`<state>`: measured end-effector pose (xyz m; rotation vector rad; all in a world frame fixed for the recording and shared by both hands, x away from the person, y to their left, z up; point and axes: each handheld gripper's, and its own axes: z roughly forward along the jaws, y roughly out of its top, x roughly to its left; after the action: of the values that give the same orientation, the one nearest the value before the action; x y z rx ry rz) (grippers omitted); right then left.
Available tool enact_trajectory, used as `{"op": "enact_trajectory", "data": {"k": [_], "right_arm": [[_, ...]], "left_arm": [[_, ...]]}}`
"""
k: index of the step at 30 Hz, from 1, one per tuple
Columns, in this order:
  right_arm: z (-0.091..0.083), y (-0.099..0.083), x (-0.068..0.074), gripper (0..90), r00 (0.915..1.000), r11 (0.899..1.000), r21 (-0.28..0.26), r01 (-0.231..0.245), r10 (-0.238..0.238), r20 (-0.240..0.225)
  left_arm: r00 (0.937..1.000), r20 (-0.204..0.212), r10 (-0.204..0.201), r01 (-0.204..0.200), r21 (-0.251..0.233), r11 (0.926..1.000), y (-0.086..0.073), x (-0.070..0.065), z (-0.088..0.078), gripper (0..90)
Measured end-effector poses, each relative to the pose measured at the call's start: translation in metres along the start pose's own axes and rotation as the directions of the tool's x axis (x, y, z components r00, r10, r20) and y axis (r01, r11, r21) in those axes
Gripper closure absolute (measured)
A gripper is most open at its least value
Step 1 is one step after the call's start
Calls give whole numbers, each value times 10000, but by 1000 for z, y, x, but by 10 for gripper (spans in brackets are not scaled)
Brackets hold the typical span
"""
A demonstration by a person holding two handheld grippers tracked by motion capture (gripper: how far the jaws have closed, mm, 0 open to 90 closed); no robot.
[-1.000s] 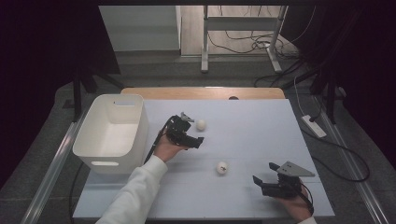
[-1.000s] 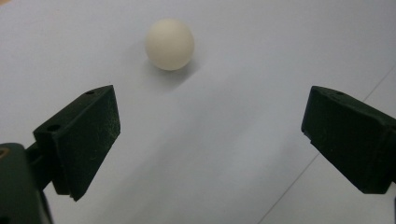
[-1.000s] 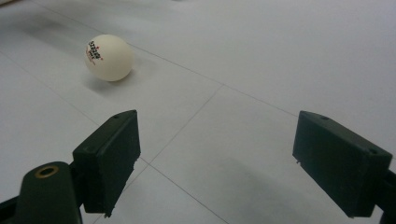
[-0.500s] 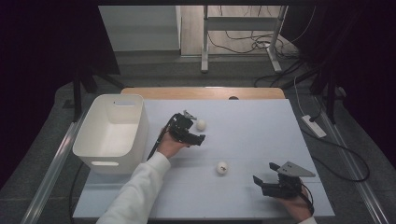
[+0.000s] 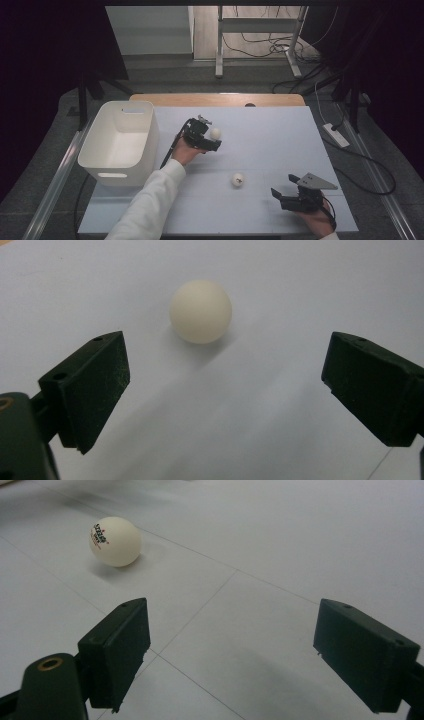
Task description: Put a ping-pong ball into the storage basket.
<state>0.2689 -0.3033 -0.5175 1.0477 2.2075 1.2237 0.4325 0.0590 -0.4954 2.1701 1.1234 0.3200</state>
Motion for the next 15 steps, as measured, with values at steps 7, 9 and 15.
{"op": "enact_trajectory", "data": {"k": [7,9,15], "right_arm": [[0,0,0,148,10000,10000,4,-5,5,16],[0,0,0,148,10000,10000,5,-14,14,24],[0,0,0,148,10000,10000,3,-3,3,21]], "left_arm": [[9999,-120,55,-54,83,10000,2,3,5,63],[9999,-117,6,-5,61,10000,2,4,7,63],[9999,-90,-103,104,68,9999,4,6,17,63]]}}
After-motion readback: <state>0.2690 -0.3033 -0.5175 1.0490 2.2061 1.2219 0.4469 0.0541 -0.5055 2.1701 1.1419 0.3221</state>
